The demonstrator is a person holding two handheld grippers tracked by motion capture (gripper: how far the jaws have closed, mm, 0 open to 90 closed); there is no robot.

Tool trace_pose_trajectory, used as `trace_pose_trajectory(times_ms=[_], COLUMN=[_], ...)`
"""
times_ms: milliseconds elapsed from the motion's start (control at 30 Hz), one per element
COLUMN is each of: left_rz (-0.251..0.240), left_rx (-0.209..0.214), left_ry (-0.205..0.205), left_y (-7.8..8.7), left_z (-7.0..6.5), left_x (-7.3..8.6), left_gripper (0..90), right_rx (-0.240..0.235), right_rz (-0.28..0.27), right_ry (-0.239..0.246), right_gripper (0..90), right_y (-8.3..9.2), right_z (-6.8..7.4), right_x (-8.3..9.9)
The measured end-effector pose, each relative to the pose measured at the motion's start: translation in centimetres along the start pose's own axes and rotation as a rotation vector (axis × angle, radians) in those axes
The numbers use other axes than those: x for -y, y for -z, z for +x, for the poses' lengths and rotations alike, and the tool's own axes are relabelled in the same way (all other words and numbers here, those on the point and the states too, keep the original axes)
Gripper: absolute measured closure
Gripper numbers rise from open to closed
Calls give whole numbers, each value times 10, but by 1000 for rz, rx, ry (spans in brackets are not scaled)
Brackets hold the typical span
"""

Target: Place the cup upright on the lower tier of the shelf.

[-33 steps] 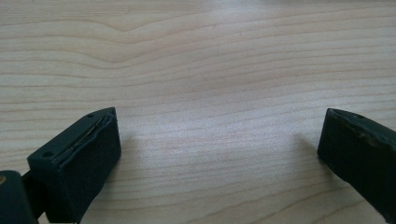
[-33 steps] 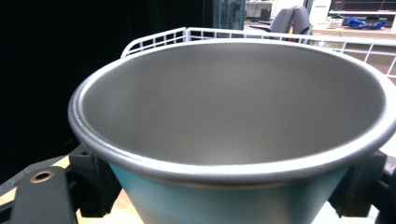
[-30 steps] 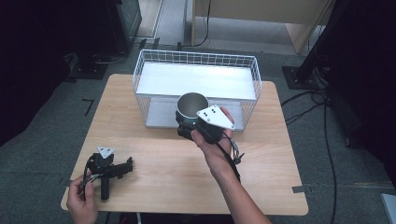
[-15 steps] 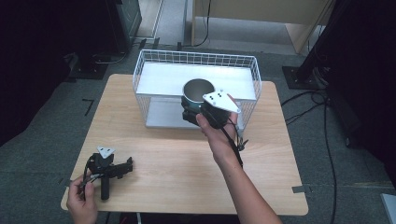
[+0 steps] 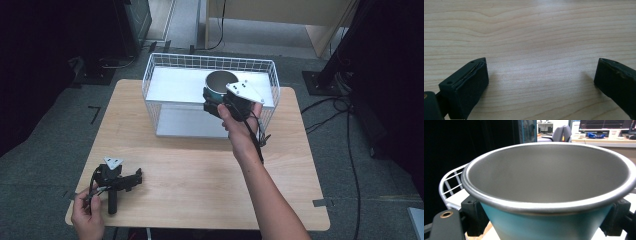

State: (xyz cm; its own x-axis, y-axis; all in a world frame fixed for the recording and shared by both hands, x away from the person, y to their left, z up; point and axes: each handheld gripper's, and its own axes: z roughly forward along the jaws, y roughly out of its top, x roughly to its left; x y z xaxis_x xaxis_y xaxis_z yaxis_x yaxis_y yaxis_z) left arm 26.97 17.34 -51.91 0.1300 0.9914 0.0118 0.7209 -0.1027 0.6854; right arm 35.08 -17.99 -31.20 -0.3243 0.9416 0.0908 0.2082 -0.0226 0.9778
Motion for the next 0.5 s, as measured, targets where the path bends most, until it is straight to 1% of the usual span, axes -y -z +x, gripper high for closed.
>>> trace_pose_trajectory(times_ms=[33, 67, 100, 200, 400, 433, 500], left_rz=[-1, -1, 0, 0, -1, 1, 1], left_rx=[0, 0, 0, 0, 0, 1, 1], left_ry=[2, 2, 2, 2, 2, 0, 0], left_y=[0, 0, 0, 0, 0, 0, 0], left_z=[0, 0, 0, 0, 0, 0, 0], left_x=[0, 0, 0, 0, 0, 0, 0], left_gripper=[0, 0, 0, 0, 0, 0, 0], right_rx=[14, 14, 24, 29, 54, 54, 62], right_rz=[2, 2, 2, 0, 3, 3, 5], right_ry=[1, 1, 5, 3, -35, -35, -32], right_gripper=[148, 148, 148, 148, 148, 148, 148], right_y=[-4, -4, -8, -12, -27, -27, -35], right_z=[-3, -3, -7, -11, -22, -22, -25], right_x=[-2, -2, -5, -7, -15, -15, -17])
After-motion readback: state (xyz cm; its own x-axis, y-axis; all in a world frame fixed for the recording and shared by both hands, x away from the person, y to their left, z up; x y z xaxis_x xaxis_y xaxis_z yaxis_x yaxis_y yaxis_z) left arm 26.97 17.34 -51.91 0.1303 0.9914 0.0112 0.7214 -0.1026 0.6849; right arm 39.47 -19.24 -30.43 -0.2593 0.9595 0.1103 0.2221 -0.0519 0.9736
